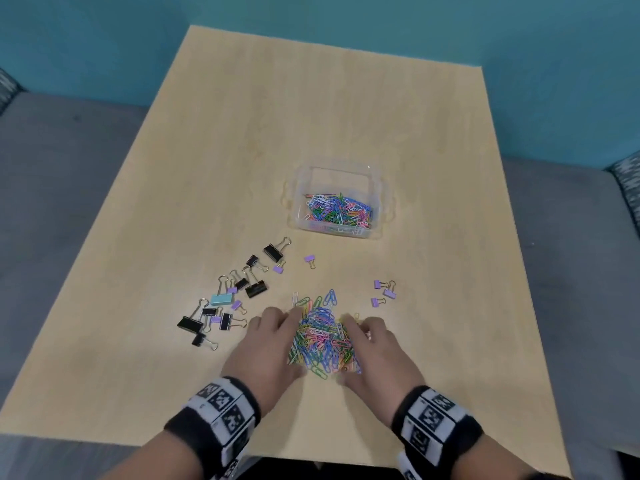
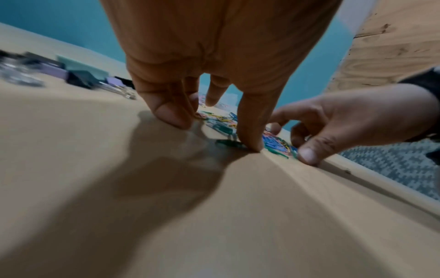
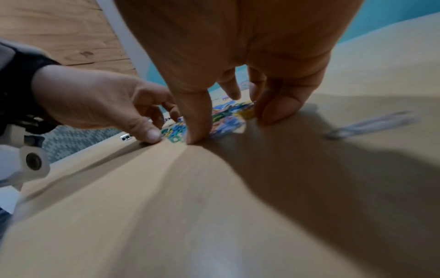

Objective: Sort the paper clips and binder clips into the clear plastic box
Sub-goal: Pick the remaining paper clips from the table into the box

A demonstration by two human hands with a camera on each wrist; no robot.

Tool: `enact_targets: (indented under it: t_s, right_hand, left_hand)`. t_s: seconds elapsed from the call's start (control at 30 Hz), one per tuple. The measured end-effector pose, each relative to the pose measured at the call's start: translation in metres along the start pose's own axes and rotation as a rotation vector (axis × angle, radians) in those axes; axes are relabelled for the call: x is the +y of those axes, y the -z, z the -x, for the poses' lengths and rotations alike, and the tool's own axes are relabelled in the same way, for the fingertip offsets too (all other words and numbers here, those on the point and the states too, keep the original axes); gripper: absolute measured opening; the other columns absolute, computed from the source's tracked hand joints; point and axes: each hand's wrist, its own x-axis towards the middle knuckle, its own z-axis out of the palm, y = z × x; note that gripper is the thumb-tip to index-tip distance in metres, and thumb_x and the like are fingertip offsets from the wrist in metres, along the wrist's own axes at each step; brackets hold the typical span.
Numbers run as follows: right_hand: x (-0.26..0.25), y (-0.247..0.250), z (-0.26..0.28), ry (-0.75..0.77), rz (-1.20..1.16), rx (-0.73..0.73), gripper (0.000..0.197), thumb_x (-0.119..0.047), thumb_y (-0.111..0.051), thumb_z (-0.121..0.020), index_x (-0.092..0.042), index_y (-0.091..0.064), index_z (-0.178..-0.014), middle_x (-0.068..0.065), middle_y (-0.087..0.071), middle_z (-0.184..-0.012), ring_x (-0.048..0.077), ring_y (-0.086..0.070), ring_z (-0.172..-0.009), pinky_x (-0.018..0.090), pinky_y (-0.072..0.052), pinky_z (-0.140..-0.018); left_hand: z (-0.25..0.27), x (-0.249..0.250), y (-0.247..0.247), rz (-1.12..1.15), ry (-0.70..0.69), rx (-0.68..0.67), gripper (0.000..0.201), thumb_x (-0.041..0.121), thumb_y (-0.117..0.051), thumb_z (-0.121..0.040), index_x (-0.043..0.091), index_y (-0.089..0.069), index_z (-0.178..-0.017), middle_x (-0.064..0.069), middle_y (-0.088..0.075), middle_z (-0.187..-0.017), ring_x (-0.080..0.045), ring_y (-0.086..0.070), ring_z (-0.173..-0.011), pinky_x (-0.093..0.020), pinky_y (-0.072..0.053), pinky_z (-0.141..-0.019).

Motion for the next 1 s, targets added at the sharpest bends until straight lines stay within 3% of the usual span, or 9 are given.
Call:
enact_targets:
  t_s: [0.13, 0.23, 0.33, 0.43, 0.6, 0.7, 0.8, 0.9, 1.0]
  right_hand:
    - [-0.019, -0.005, -0.032, -0.008, -0.006, 0.064, 0.061, -0.033, -0.066, -0.083, -0.026, -0.036, -0.135, 0.001, -0.035, -0.113, 0.023, -0.046, -0.095, 0.034, -0.049, -0.079]
    - [-0.024, 0.001, -0.042, -0.016, -0.015, 0.072, 0.032, -0.020, -0.058, -0.087, -0.019, -0.048, -0.118, 0.003, -0.039, -0.109, 0.024, -0.049, -0.087, 0.036, -0.049, -0.070]
    - [-0.023, 0.006, -0.044, 0.004, 0.006, 0.072, 0.018, -0.014, -0.054, -0.090, -0.014, -0.052, -0.108, 0.005, -0.044, -0.108, 0.023, -0.045, -0.080, 0.032, -0.038, -0.063]
    - [-0.022, 0.011, -0.041, 0.010, -0.014, 0.080, 0.010, -0.015, -0.051, -0.093, -0.013, -0.052, -0.102, 0.004, -0.045, -0.104, 0.021, -0.037, -0.073, 0.031, -0.032, -0.062]
    - [-0.018, 0.016, -0.038, -0.034, -0.104, 0.093, 0.004, -0.018, -0.050, -0.093, -0.015, -0.052, -0.095, -0.001, -0.046, -0.093, 0.025, -0.049, -0.075, 0.034, -0.040, -0.063]
    - [-0.014, 0.018, -0.039, -0.064, -0.186, 0.101, 0.005, -0.022, -0.054, -0.091, -0.022, -0.051, -0.087, -0.005, -0.047, -0.087, 0.020, -0.050, -0.075, 0.031, -0.037, -0.063]
    - [-0.012, 0.022, -0.039, -0.077, -0.263, 0.097, 0.011, -0.023, -0.058, -0.088, -0.027, -0.050, -0.082, -0.007, -0.049, -0.084, 0.015, -0.050, -0.074, 0.030, -0.039, -0.064]
    - [-0.011, 0.027, -0.038, -0.097, -0.320, 0.086, 0.003, -0.024, -0.060, -0.088, -0.024, -0.057, -0.088, -0.005, -0.054, -0.087, 0.015, -0.052, -0.080, 0.032, -0.044, -0.072]
    - [-0.009, 0.032, -0.039, -0.105, -0.383, 0.076, 0.005, -0.023, -0.062, -0.086, -0.024, -0.057, -0.086, -0.005, -0.054, -0.082, 0.014, -0.052, -0.076, 0.030, -0.043, -0.070]
  left_hand:
    - [-0.027, 0.010, -0.007, 0.022, 0.014, 0.045, 0.069, 0.034, -0.067, -0.079, 0.030, -0.034, -0.140, 0.002, -0.036, -0.116, -0.019, -0.041, -0.106, -0.032, -0.045, -0.088]
    - [-0.036, 0.010, -0.007, 0.029, -0.011, 0.074, 0.037, 0.029, -0.064, -0.083, 0.025, -0.053, -0.119, 0.001, -0.039, -0.104, -0.020, -0.047, -0.093, -0.032, -0.046, -0.075]
    - [-0.038, 0.008, -0.005, 0.023, -0.033, 0.099, 0.017, 0.025, -0.059, -0.088, 0.019, -0.061, -0.103, 0.000, -0.043, -0.099, -0.022, -0.053, -0.081, -0.030, -0.039, -0.064]
    - [-0.036, 0.007, -0.002, 0.071, -0.004, 0.113, 0.016, 0.026, -0.057, -0.090, 0.020, -0.063, -0.103, 0.002, -0.048, -0.102, -0.021, -0.056, -0.082, -0.029, -0.041, -0.065]
    - [-0.031, 0.007, 0.004, 0.165, 0.057, 0.125, 0.021, 0.031, -0.058, -0.090, 0.022, -0.065, -0.108, 0.002, -0.053, -0.099, -0.022, -0.059, -0.087, -0.033, -0.046, -0.074]
    - [-0.030, 0.006, 0.006, 0.172, 0.056, 0.132, 0.022, 0.032, -0.058, -0.090, 0.023, -0.066, -0.108, 0.003, -0.053, -0.095, -0.020, -0.058, -0.087, -0.032, -0.045, -0.074]
    - [-0.029, 0.005, 0.007, 0.184, 0.061, 0.134, 0.022, 0.035, -0.059, -0.089, 0.021, -0.066, -0.104, 0.004, -0.052, -0.091, -0.019, -0.057, -0.086, -0.031, -0.043, -0.071]
    - [-0.029, 0.006, 0.011, 0.217, 0.065, 0.119, 0.018, 0.036, -0.061, -0.088, 0.020, -0.066, -0.096, 0.005, -0.051, -0.088, -0.017, -0.056, -0.082, -0.029, -0.038, -0.067]
    - [-0.029, 0.005, 0.014, 0.242, 0.069, 0.096, 0.015, 0.033, -0.061, -0.088, 0.018, -0.065, -0.087, 0.005, -0.054, -0.085, -0.016, -0.055, -0.079, -0.032, -0.042, -0.070]
